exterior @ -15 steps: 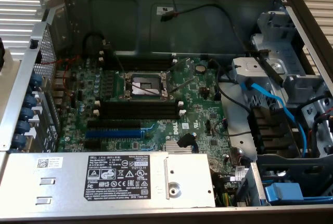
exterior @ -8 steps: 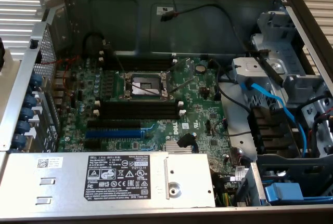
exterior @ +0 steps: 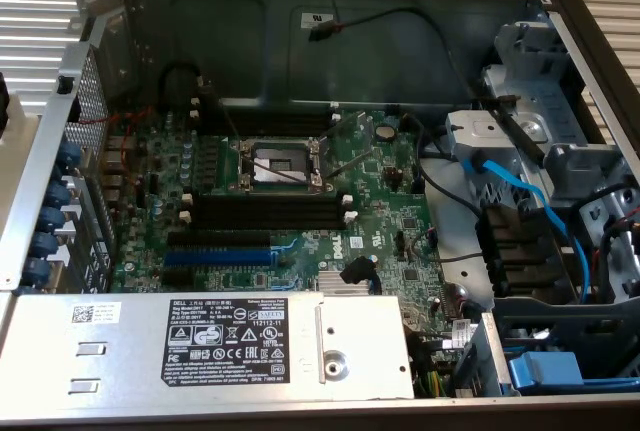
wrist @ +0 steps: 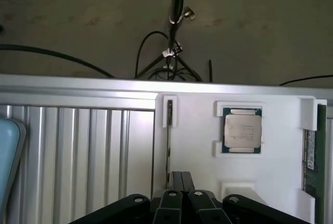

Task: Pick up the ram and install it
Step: 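Pick up the ram and move it above insertion slot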

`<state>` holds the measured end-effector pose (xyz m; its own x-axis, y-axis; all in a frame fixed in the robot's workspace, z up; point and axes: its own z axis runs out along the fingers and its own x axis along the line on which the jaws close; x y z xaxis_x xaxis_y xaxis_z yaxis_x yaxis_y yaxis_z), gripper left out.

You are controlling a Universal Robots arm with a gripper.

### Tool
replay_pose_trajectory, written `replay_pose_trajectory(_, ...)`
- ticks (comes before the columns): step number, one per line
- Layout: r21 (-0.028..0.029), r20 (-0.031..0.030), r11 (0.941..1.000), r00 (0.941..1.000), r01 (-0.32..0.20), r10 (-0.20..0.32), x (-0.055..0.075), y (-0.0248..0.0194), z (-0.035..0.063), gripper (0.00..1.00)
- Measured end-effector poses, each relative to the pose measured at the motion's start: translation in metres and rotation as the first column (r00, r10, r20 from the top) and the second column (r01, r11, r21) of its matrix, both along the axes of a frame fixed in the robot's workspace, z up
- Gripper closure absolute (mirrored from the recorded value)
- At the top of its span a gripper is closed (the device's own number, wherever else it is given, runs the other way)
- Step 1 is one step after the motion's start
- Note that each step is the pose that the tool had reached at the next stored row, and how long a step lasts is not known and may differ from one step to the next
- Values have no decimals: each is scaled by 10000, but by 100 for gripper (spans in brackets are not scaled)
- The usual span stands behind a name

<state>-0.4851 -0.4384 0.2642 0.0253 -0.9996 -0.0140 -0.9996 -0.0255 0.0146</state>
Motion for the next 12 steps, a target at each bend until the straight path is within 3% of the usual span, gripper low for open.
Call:
replay_pose_trajectory(6, -1, -54, 10000, 10000, 1, -1, 2, -1, -143, 89)
replay_pose_trajectory(12, -1, -155, 10000, 9999, -1, 1, 3, -26, -327, 89)
